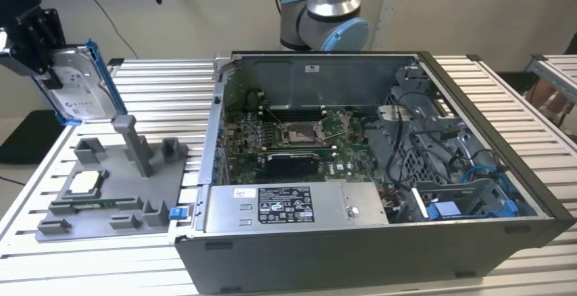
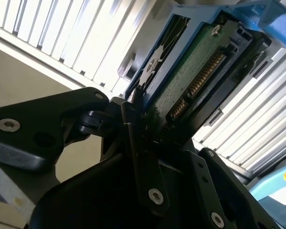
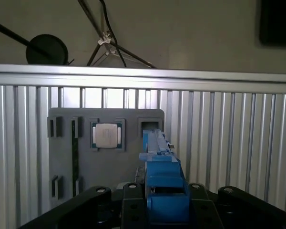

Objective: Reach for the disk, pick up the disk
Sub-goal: 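Pick up the disk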

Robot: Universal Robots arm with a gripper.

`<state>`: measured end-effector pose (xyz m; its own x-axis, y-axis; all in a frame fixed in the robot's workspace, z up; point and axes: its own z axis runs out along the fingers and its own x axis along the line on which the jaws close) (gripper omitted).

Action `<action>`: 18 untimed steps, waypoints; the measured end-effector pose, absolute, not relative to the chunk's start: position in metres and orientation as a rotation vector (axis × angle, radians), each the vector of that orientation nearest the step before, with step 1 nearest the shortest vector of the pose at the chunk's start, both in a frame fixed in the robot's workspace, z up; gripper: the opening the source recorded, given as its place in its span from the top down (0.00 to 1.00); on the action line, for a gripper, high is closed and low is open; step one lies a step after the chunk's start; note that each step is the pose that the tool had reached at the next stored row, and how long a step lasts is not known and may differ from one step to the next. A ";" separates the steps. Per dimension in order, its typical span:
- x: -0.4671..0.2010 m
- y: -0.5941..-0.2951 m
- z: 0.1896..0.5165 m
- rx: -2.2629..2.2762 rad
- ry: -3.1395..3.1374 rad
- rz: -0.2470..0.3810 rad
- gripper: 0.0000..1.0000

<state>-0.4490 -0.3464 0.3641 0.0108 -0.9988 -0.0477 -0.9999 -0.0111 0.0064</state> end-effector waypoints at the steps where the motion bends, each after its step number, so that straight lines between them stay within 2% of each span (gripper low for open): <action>1: -0.449 -0.346 0.366 -2.213 2.189 0.060 1.00; 18: -0.449 -0.346 0.382 -2.213 2.189 0.060 1.00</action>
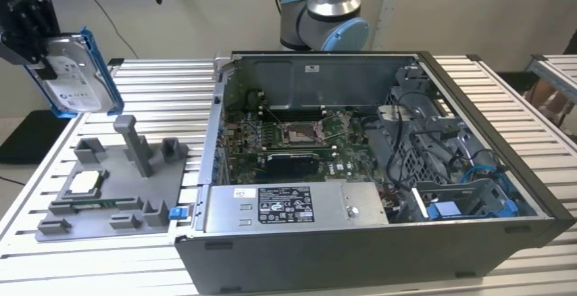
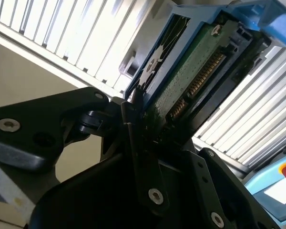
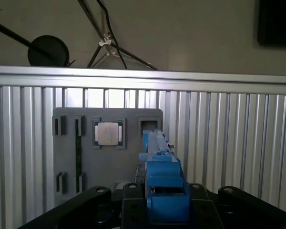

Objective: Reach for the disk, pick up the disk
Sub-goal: 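Pick up the disk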

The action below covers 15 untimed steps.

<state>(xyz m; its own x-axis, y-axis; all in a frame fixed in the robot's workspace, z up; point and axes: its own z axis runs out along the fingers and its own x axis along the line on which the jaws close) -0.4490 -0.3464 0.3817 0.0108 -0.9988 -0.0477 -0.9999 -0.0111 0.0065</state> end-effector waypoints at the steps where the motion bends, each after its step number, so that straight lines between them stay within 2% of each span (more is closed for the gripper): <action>1: -0.449 -0.346 0.383 -2.213 2.189 0.060 1.00; 15: -0.449 -0.346 0.401 -2.213 2.189 0.058 1.00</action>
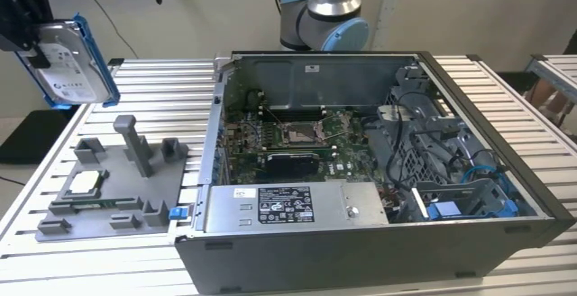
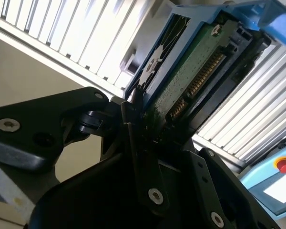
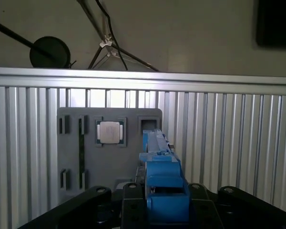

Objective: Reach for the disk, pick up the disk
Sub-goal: 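Pick up the disk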

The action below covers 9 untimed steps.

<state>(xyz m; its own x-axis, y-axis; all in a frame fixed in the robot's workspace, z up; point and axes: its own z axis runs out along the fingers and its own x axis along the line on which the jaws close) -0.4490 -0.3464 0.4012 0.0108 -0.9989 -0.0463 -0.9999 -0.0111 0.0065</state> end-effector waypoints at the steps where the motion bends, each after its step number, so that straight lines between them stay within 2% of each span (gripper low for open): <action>1: -0.449 -0.346 0.404 -2.213 2.189 0.058 1.00; 9: -0.449 -0.346 0.428 -2.213 2.189 0.058 1.00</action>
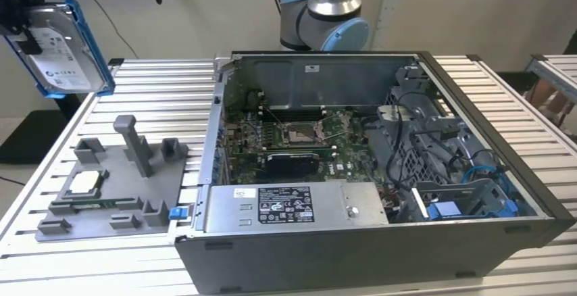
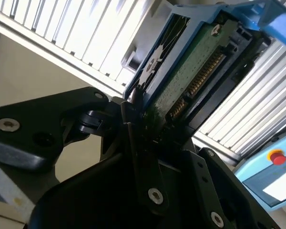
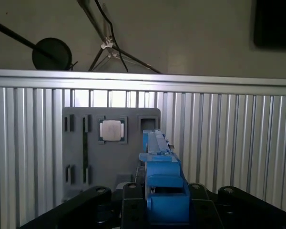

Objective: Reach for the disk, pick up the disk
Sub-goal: 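Pick up the disk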

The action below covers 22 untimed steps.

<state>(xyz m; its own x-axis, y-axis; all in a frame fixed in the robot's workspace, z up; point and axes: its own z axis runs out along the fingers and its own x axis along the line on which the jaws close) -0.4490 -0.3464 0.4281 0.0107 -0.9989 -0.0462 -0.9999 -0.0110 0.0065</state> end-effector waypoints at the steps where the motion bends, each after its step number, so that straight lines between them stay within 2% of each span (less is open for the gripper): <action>1: -0.449 -0.346 0.431 -2.213 2.189 0.058 1.00; 22: -0.449 -0.346 0.475 -2.213 2.189 0.058 1.00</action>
